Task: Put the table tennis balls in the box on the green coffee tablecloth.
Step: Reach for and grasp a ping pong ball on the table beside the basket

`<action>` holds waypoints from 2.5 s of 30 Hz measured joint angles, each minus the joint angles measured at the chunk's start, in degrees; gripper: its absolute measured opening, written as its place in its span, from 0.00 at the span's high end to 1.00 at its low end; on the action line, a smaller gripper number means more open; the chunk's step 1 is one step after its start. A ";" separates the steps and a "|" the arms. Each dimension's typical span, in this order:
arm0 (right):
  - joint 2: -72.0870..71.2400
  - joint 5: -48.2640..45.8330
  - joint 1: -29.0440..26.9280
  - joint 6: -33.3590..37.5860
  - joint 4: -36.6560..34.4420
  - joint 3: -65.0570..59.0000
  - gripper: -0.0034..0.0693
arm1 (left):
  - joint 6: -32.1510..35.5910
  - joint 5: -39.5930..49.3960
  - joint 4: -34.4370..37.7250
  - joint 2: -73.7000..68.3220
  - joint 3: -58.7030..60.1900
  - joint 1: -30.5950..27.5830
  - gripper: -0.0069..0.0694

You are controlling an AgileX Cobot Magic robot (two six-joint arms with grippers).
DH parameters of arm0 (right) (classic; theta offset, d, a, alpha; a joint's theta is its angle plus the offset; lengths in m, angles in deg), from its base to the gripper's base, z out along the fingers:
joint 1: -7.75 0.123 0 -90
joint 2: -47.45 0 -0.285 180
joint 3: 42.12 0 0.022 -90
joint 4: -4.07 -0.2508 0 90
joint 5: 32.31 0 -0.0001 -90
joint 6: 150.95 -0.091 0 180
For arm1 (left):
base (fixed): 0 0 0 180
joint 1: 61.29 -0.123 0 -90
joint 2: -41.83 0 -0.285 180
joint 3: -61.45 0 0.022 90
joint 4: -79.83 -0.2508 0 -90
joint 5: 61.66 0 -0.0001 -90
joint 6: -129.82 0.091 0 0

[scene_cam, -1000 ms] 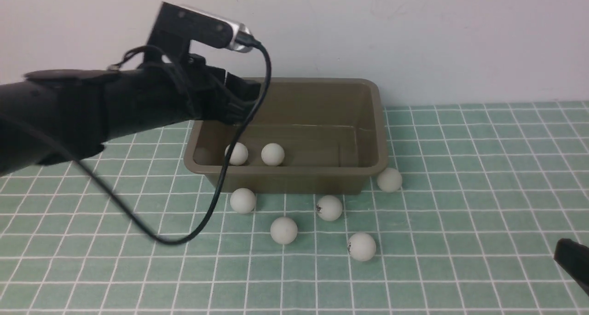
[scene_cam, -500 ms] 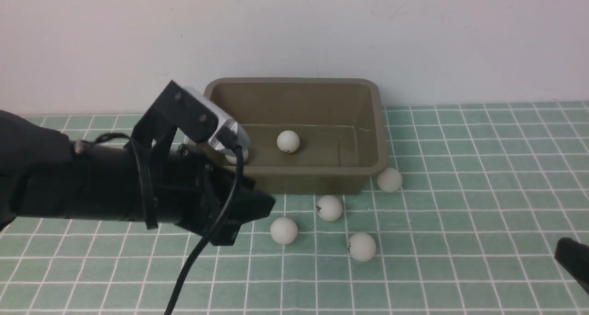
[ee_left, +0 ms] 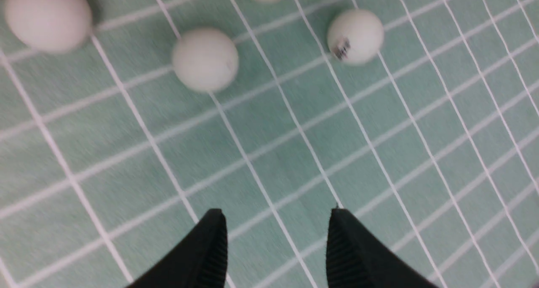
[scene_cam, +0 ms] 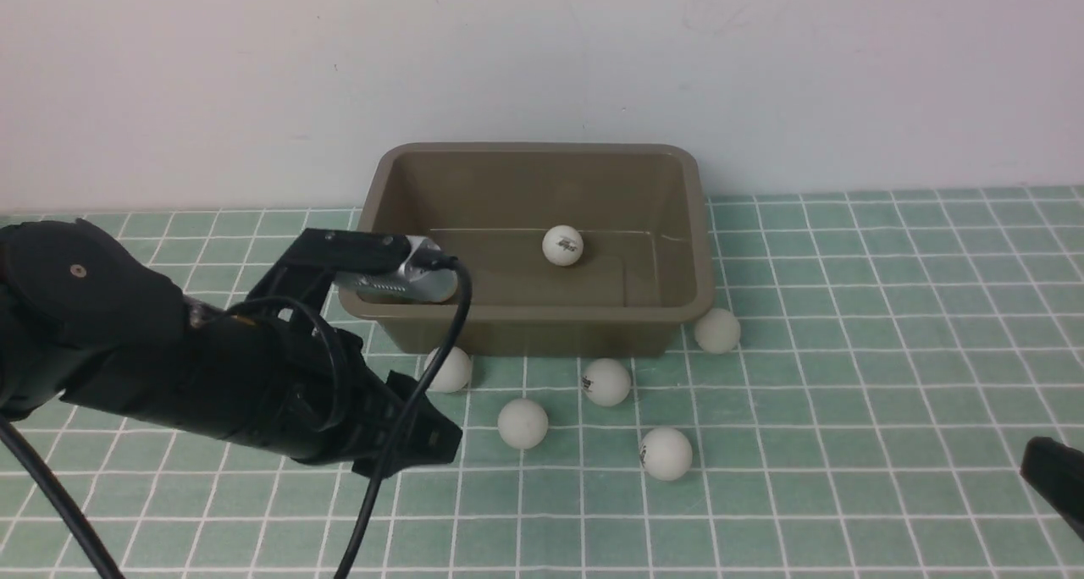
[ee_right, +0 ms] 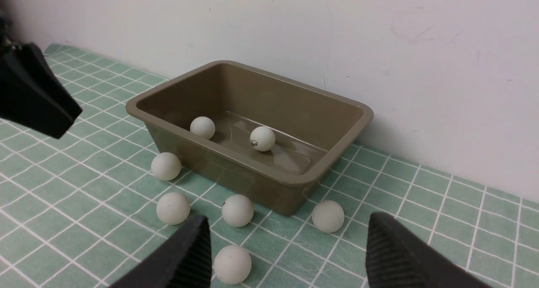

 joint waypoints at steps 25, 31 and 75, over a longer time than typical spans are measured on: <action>0.00 0.30 0.00 0.75 0.05 0.00 0.33 | 13.82 -24.21 10.10 -4.62 7.17 0.00 0.38; 0.00 0.68 0.00 1.48 0.05 0.00 0.33 | 31.36 -27.34 28.29 -9.83 7.06 0.00 0.32; 0.00 1.75 0.00 1.48 0.05 0.00 0.33 | 67.00 -25.89 52.32 -28.34 -3.89 0.00 0.77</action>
